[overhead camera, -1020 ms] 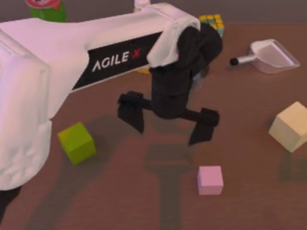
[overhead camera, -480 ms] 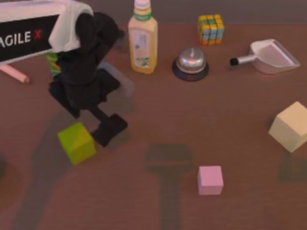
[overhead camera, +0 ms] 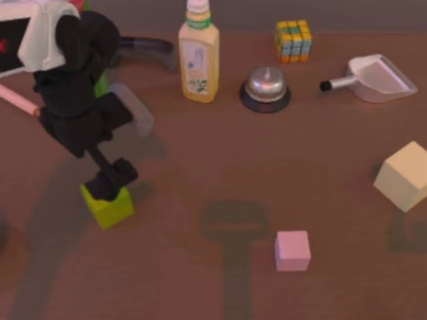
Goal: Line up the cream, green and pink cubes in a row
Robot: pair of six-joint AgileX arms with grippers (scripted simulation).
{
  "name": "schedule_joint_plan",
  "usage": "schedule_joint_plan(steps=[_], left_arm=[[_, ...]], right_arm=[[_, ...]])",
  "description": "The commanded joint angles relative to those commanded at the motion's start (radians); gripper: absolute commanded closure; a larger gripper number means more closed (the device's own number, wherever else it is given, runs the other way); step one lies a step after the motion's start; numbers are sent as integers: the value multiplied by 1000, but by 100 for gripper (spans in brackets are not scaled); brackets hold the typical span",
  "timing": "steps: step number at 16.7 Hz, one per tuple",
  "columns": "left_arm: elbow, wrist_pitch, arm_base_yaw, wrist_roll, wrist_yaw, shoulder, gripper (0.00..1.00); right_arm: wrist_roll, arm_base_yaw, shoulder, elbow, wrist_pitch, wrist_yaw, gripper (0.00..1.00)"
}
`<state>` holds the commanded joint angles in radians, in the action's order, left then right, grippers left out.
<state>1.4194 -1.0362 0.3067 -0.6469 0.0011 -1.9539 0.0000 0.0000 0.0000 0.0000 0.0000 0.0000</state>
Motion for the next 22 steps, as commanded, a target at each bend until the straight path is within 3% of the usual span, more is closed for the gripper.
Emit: schedule_joint_plan(steps=[5,12,17,22], left_arm=[[-19,38,2,2,0,-21,0],[-157,299,-1,-3,1,-139,0],[-170,320,-2,-4,1,-150,0],[-170,320,-2,-4,1,-150,38]], right_arm=[[0,0,0,0,0,0,0],[0,0,0,0,0,0,0],[0,0,0,0,0,0,0],[0,0,0,0,0,0,0]])
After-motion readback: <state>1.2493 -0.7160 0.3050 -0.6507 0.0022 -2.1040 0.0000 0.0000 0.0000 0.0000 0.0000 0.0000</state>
